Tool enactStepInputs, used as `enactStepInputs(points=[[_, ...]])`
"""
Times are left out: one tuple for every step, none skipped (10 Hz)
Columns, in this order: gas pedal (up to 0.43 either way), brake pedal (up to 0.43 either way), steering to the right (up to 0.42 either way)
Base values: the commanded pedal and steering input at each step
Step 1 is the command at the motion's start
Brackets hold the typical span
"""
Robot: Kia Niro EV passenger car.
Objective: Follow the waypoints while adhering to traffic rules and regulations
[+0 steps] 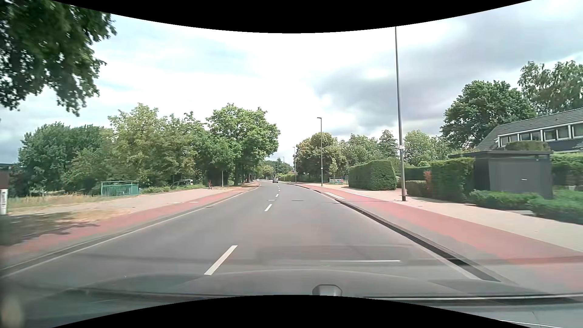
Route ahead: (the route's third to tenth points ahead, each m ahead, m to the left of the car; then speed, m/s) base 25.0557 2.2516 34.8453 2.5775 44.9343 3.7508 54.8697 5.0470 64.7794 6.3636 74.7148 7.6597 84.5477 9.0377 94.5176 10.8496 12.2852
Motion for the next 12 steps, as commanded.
enactStepInputs(points=[[0.157,0.018,-0.012],[0.157,0.018,-0.013],[0.157,0.018,-0.013],[0.157,0.018,-0.013],[0.157,0.018,-0.012],[0.150,0.018,-0.013],[0.150,0.012,-0.013],[0.150,0.018,-0.013],[0.150,0.018,-0.013],[0.150,0.018,-0.014],[0.150,0.018,-0.014],[0.150,0.018,-0.014]])
